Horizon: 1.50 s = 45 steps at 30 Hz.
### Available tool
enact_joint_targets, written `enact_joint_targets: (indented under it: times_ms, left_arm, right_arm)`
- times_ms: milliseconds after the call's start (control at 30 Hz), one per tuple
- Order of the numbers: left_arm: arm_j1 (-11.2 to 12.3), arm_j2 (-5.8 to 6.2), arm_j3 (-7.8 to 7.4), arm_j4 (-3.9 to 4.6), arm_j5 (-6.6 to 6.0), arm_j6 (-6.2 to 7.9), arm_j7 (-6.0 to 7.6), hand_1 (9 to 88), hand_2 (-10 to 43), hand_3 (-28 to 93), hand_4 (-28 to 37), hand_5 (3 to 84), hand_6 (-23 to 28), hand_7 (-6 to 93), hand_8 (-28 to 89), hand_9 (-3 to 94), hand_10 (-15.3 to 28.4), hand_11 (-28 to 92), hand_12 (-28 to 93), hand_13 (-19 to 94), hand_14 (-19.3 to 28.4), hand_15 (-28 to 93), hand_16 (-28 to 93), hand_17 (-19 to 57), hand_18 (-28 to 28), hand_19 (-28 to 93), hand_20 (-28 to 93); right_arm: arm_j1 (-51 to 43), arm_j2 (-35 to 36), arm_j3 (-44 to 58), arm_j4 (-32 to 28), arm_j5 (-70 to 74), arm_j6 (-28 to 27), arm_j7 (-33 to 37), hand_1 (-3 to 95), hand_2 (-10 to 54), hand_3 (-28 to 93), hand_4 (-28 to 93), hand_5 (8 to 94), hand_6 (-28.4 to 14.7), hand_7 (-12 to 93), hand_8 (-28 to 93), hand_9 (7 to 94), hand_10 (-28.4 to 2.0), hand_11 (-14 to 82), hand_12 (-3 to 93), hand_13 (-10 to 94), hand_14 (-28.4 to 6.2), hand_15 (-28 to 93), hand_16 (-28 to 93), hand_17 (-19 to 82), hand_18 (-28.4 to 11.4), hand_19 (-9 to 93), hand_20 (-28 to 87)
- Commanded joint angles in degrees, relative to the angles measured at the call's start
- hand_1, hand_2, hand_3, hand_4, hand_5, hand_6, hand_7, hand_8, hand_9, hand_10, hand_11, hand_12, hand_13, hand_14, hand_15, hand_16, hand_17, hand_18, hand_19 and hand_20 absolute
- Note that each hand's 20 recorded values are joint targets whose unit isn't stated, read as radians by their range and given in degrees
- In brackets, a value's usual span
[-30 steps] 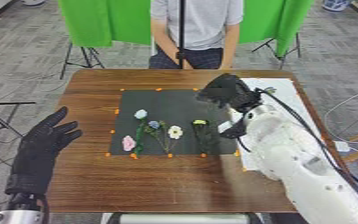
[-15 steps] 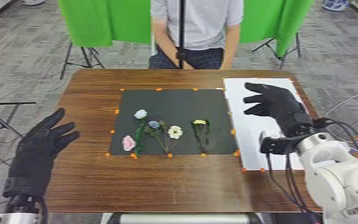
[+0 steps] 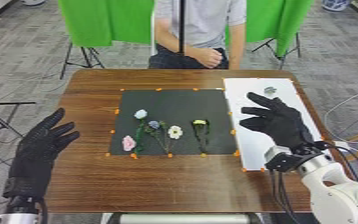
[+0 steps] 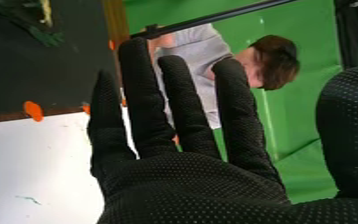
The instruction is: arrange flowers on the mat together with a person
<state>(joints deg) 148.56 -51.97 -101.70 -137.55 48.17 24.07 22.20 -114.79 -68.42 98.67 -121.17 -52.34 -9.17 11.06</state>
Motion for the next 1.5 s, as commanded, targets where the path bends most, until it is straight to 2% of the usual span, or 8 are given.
enact_joint_targets:
  times_ms: [33,467,600,700,867,1033,1167,1500]
  left_arm:
    - [-0.17,-0.54,0.28,0.28,0.33,-0.64,-0.95,19.0,4.6,79,-28.3,31.2,4.8,15.3,-11,32.0,17.8,24,10,22,25.2,49,-9,-9.9,22.0,47,11]
    - [0.28,-0.52,-0.11,0.10,0.49,-0.89,-0.80,19.3,4.8,79,-28.3,31.3,5.0,15.7,-11,32.5,18.0,24,10,23,25.4,49,-9,-9.8,22.0,47,11]
    - [0.19,-0.34,0.09,0.14,0.41,-0.65,-0.60,19.4,4.8,79,-28.3,31.3,5.0,15.6,-11,32.6,18.1,24,10,23,25.4,49,-9,-9.8,22.0,47,11]
    - [0.41,-0.22,0.06,-0.18,0.53,-0.11,-0.81,19.5,4.9,79,-28.3,31.3,5.0,15.6,-11,32.7,18.2,24,10,23,25.5,49,-9,-9.7,22.0,47,11]
    - [1.14,0.06,0.08,-0.31,0.13,0.39,0.42,19.7,4.9,79,-28.3,31.3,5.1,15.6,-11,32.7,18.2,24,10,23,25.4,49,-9,-9.8,22.1,47,11]
    - [0.87,0.00,0.23,-0.42,0.24,0.32,0.07,19.8,5.0,79,-28.3,31.3,5.2,15.5,-11,32.8,18.3,24,10,23,25.5,49,-9,-9.7,22.0,47,11]
    - [1.39,0.16,0.23,-0.58,0.15,0.62,0.36,20.0,5.1,78,-28.3,31.3,5.2,15.4,-11,32.9,18.3,24,10,23,25.5,50,-9,-9.7,22.1,48,11]
    - [0.82,-0.12,0.34,-0.45,0.25,0.43,-0.11,20.1,5.0,79,-28.3,31.3,5.2,15.5,-11,33.0,18.4,24,10,23,25.5,50,-9,-9.6,22.1,48,11]
  right_arm:
    - [-0.95,-0.41,-0.30,0.25,1.45,-0.14,-2.48,19.2,4.7,72,-27,45.5,-0.3,11,-10,46.2,-18.4,13.3,16.1,38,-21.2,48,11,4,-24.7,51,17]
    - [-1.13,-0.08,-0.61,0.61,1.68,-0.55,-2.78,19.0,4.8,74,-27,45.6,0.1,11,-10,46.4,-17.9,13.7,16.0,38,-20.8,48,12,4,-24.5,50,18]
    - [-1.01,0.20,-0.57,0.57,1.48,-0.95,-3.06,18.9,4.8,74,-27,45.5,0.1,11,-10,46.5,-17.8,13.7,16.0,38,-20.7,48,12,4,-24.4,50,18]
    - [-1.19,0.11,-0.52,0.50,1.87,-1.23,-3.31,18.9,4.8,74,-27,45.5,0.2,11,-10,46.6,-17.8,13.8,15.9,38,-20.6,48,12,3,-24.4,50,18]
    - [-1.18,-0.07,-0.36,0.36,1.70,-1.98,-3.41,18.8,4.7,75,-27,45.7,0.3,12,-11,46.7,-17.6,13.9,15.9,38,-20.6,48,12,3,-24.0,49,18]
    - [-1.49,-0.16,-0.16,0.10,1.19,-2.13,-3.84,18.8,4.7,75,-27,45.8,0.6,12,-11,46.9,-17.5,14.1,15.8,38,-20.4,48,12,3,-23.8,49,19]
    - [-1.36,-0.32,-0.22,0.05,0.99,-2.23,-3.91,18.9,4.6,76,-27,45.8,0.7,12,-11,47.0,-17.4,14.1,15.8,38,-20.4,48,12,3,-23.7,49,19]
    - [-1.40,-0.52,-0.30,0.03,1.30,-2.10,-3.75,18.8,4.6,76,-28,45.9,0.7,12,-11,47.2,-17.2,14.2,15.8,38,-20.2,48,12,3,-23.6,49,19]
